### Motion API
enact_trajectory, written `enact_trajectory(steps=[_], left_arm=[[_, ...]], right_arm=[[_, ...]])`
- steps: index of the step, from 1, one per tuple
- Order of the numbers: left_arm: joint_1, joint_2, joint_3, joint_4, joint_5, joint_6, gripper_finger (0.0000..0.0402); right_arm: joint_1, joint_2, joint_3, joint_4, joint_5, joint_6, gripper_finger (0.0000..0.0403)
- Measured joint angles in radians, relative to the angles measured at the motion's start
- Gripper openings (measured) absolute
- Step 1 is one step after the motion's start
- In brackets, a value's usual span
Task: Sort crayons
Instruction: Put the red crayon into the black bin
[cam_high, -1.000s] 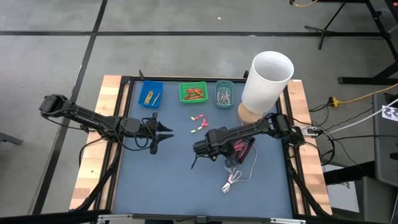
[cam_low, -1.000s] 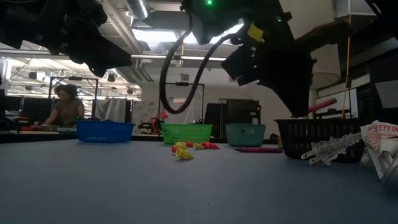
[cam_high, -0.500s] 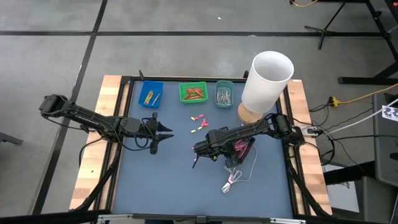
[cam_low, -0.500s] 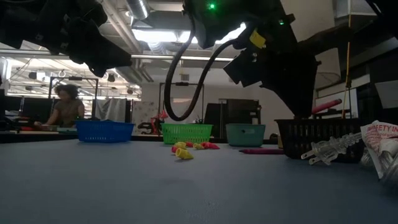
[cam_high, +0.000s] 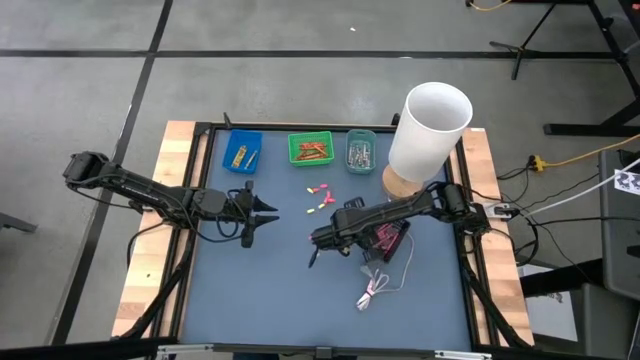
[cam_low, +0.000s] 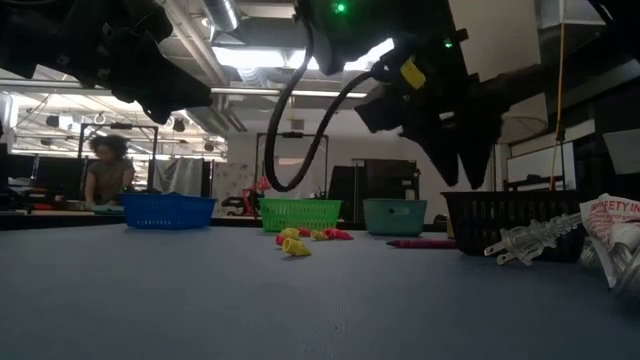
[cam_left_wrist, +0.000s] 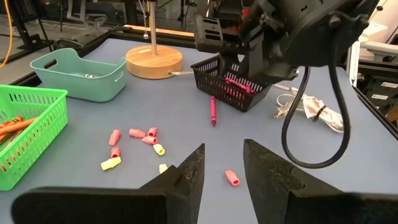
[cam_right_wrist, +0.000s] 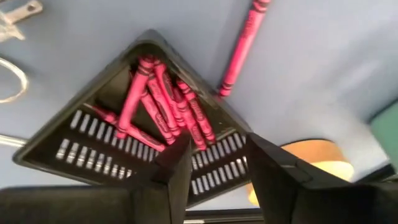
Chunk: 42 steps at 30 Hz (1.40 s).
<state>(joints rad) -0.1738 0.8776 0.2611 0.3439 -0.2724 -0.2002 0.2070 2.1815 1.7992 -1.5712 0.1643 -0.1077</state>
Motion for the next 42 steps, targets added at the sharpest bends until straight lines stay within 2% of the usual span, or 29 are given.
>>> enact_trajectory(steps=[8, 12, 17, 22, 25, 32, 38, 42], left_arm=[[0.000, 0.000, 0.000, 0.000, 0.000, 0.000, 0.0096], [0.000, 0.000, 0.000, 0.000, 0.000, 0.000, 0.0096], [0.000, 0.000, 0.000, 0.000, 0.000, 0.000, 0.0096], [0.000, 0.000, 0.000, -0.003, 0.000, 0.000, 0.0096], [0.000, 0.000, 0.000, -0.009, 0.000, 0.000, 0.0096], [0.000, 0.000, 0.000, -0.014, 0.000, 0.000, 0.0096], [0.000, 0.000, 0.000, -0.014, 0.000, 0.000, 0.0096], [0.000, 0.000, 0.000, -0.014, 0.000, 0.000, 0.0096]], right_arm=[[0.000, -0.002, 0.088, 0.005, 0.058, -0.018, 0.0148], [0.000, -0.002, 0.105, 0.093, 0.084, -0.022, 0.0147], [-0.005, 0.009, 0.105, 0.247, 0.025, -0.028, 0.0147], [-0.034, 0.023, 0.103, 0.261, 0.000, -0.028, 0.0147], [-0.063, 0.022, 0.068, 0.292, -0.012, -0.028, 0.0147], [-0.130, 0.023, -0.059, 0.326, -0.126, -0.027, 0.0147], [-0.145, 0.018, -0.168, 0.398, -0.131, -0.028, 0.0147], [-0.143, 0.016, -0.185, 0.418, -0.127, -0.028, 0.0147]])
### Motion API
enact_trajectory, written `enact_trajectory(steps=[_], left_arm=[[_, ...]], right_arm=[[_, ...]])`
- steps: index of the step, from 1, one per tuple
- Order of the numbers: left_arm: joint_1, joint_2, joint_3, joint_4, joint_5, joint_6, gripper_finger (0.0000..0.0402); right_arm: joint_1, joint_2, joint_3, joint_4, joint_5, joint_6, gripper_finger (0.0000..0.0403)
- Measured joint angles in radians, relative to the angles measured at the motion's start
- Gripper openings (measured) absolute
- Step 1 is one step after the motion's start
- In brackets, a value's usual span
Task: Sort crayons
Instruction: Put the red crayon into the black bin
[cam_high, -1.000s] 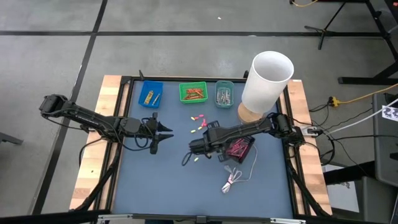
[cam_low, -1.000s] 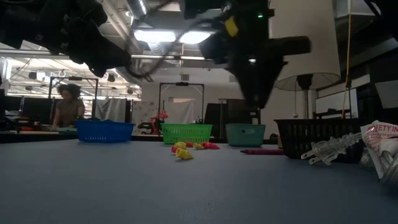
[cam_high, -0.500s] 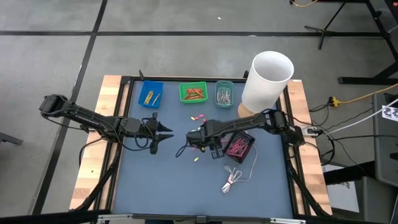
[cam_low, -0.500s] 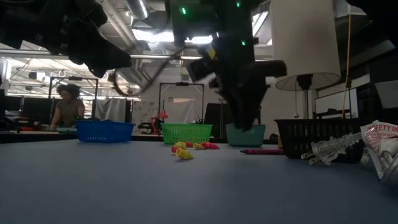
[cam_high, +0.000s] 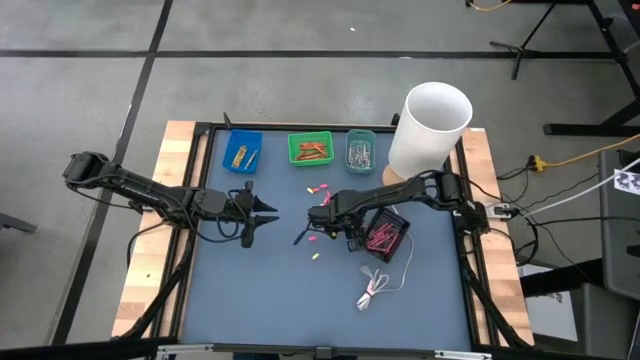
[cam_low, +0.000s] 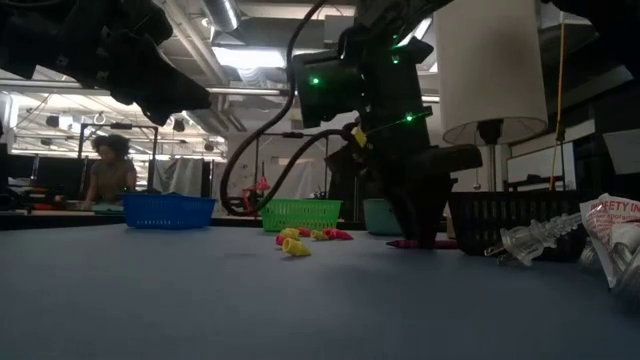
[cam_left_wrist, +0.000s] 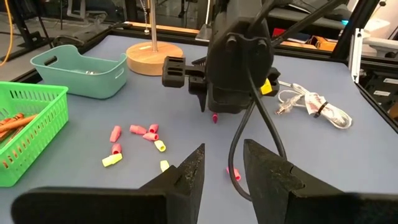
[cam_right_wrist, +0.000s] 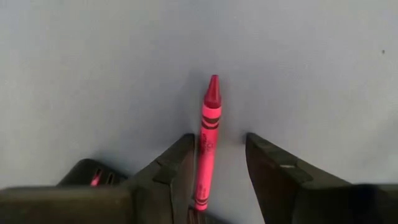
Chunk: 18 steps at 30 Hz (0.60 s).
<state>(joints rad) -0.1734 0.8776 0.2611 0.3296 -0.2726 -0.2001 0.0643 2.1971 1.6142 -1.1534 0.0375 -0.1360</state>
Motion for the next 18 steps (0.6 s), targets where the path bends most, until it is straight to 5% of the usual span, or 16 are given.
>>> enact_trajectory(steps=[5, 18], left_arm=[[0.000, 0.000, 0.000, 0.000, 0.000, 0.000, 0.0096], [0.000, 0.000, 0.000, 0.000, 0.000, 0.000, 0.0096]], right_arm=[[0.000, 0.001, -0.001, 0.003, -0.005, 0.000, 0.0129], [0.001, 0.005, 0.015, -0.012, -0.006, 0.000, 0.0009]])
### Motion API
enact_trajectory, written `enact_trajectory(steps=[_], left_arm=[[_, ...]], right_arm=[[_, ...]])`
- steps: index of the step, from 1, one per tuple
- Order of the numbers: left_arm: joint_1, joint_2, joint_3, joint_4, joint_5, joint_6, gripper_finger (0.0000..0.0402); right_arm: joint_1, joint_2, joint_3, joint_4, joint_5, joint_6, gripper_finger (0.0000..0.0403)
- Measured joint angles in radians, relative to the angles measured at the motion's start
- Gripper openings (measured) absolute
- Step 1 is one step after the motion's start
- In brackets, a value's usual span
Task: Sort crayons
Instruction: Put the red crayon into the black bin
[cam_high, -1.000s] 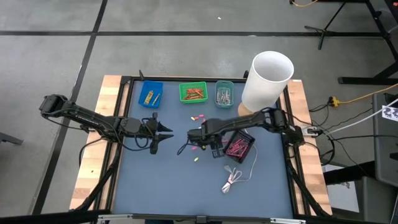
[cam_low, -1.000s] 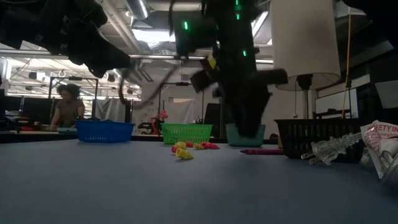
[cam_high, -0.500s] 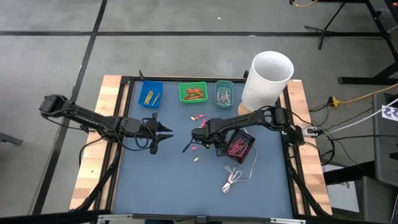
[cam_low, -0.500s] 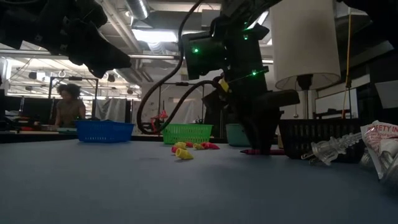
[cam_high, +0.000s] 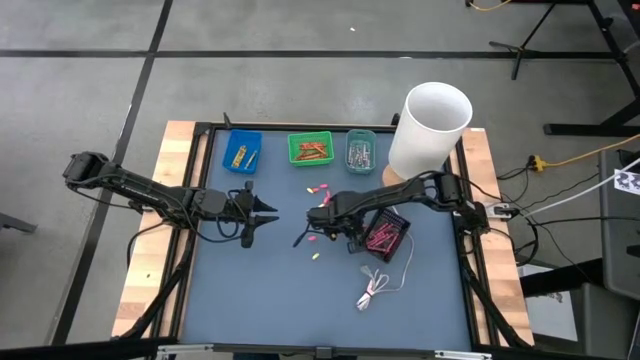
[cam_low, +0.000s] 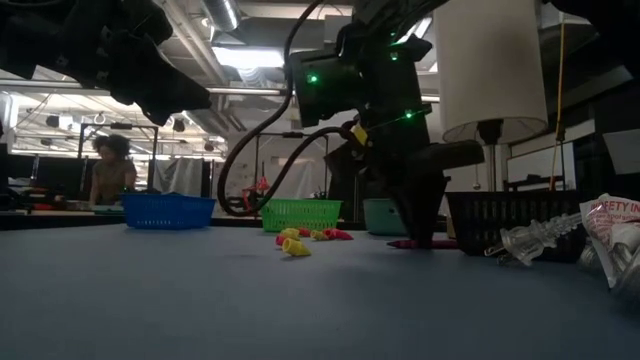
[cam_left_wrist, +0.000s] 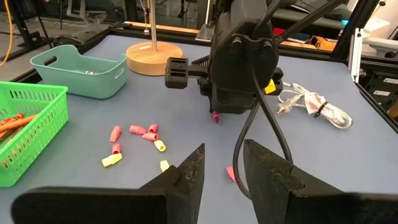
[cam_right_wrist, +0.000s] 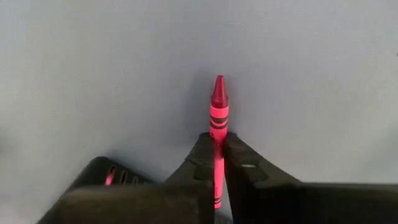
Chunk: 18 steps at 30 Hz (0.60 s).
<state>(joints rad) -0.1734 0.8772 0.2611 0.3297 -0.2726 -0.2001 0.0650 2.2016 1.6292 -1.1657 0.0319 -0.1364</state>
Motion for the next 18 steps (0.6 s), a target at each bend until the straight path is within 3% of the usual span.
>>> enact_trajectory(steps=[5, 11, 18], left_arm=[[0.000, -0.013, 0.000, -0.003, 0.006, 0.000, 0.0096], [0.000, -0.090, 0.000, -0.008, 0.084, 0.004, 0.0096], [0.000, -0.233, 0.000, -0.010, 0.121, 0.137, 0.0096]], right_arm=[[0.000, 0.008, 0.057, -0.022, 0.001, 0.000, 0.0021], [0.000, 0.007, 0.128, -0.060, -0.001, -0.004, 0.0017], [0.008, 0.005, 0.270, -0.099, -0.069, -0.029, 0.0012]])
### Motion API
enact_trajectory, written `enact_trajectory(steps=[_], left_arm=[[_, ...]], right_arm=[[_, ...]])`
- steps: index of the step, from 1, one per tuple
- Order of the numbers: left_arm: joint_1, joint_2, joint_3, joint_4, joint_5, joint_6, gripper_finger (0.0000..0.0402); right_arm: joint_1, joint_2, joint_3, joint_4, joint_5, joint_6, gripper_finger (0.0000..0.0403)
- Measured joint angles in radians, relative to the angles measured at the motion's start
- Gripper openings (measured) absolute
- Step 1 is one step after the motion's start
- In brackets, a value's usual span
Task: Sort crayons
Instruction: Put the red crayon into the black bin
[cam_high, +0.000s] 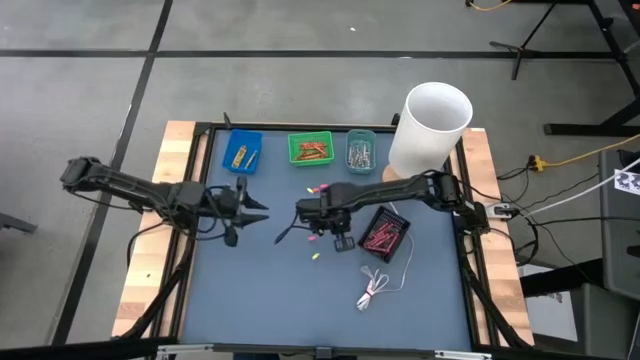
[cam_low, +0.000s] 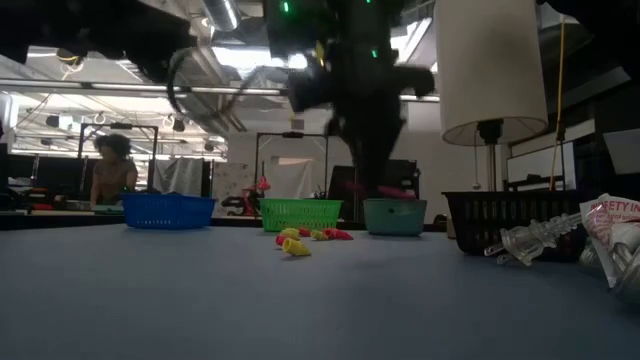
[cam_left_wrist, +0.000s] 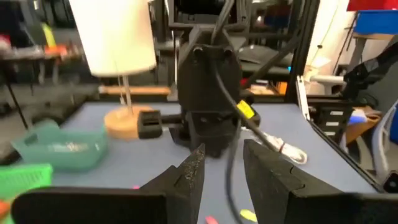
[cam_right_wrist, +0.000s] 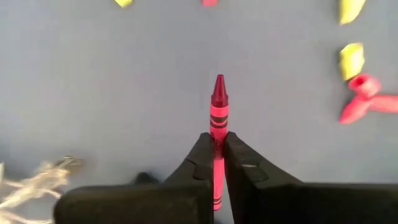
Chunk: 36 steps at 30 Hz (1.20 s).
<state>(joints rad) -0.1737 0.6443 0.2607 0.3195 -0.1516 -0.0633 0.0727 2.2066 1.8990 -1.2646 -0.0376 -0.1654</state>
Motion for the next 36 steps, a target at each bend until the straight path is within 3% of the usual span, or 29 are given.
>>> enact_trajectory(steps=[11, 21, 28, 36], left_arm=[[0.000, -0.243, -0.002, -0.256, -0.052, 0.126, 0.0096], [0.006, -0.361, -0.159, -0.118, -0.097, 0.206, 0.0096], [0.055, -0.443, -0.230, -0.116, -0.132, 0.205, 0.0096], [0.113, -0.501, -0.253, -0.148, -0.126, 0.197, 0.0096]], right_arm=[[0.079, -0.003, 0.250, -0.247, -0.008, -0.028, 0.0011], [0.136, -0.040, 0.265, -0.306, -0.008, -0.027, 0.0012], [0.151, -0.146, 0.131, -0.298, -0.008, -0.018, 0.0013], [0.149, -0.337, -0.217, -0.092, -0.007, -0.015, 0.0015]])
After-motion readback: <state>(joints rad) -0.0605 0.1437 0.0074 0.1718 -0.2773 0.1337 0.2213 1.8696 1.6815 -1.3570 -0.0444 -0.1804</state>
